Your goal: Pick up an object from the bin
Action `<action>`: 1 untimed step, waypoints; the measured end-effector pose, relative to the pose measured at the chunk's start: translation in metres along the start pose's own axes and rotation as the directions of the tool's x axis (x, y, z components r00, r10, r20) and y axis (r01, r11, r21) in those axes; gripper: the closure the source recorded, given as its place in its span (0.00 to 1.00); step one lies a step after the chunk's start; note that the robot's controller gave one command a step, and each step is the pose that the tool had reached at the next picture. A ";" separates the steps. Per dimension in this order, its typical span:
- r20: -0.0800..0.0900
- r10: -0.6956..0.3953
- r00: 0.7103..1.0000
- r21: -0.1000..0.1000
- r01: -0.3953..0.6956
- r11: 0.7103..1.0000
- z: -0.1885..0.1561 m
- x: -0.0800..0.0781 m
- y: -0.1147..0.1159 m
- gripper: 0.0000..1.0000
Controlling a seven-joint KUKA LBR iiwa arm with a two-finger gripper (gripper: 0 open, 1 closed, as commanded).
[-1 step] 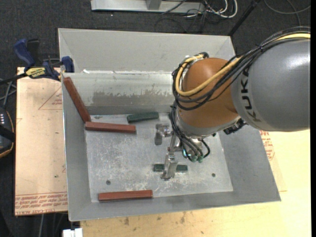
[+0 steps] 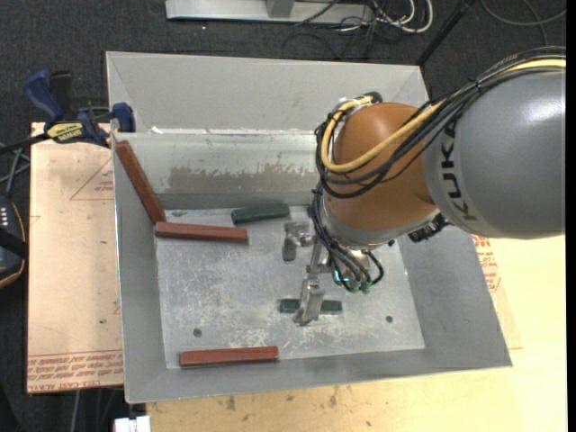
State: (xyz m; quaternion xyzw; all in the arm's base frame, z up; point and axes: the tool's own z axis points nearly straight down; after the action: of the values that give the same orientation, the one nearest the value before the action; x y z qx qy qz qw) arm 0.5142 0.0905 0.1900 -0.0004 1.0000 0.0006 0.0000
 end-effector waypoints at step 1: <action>0.007 -0.067 0.998 -0.001 0.067 0.998 0.027 -0.001 -0.013 0.00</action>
Offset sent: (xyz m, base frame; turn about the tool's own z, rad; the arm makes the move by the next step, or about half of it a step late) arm 0.0245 -0.0604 -0.1134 0.2555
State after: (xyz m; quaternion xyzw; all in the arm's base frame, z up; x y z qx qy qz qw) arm 0.5149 0.0779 0.1627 -0.0342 0.9994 0.0013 0.0038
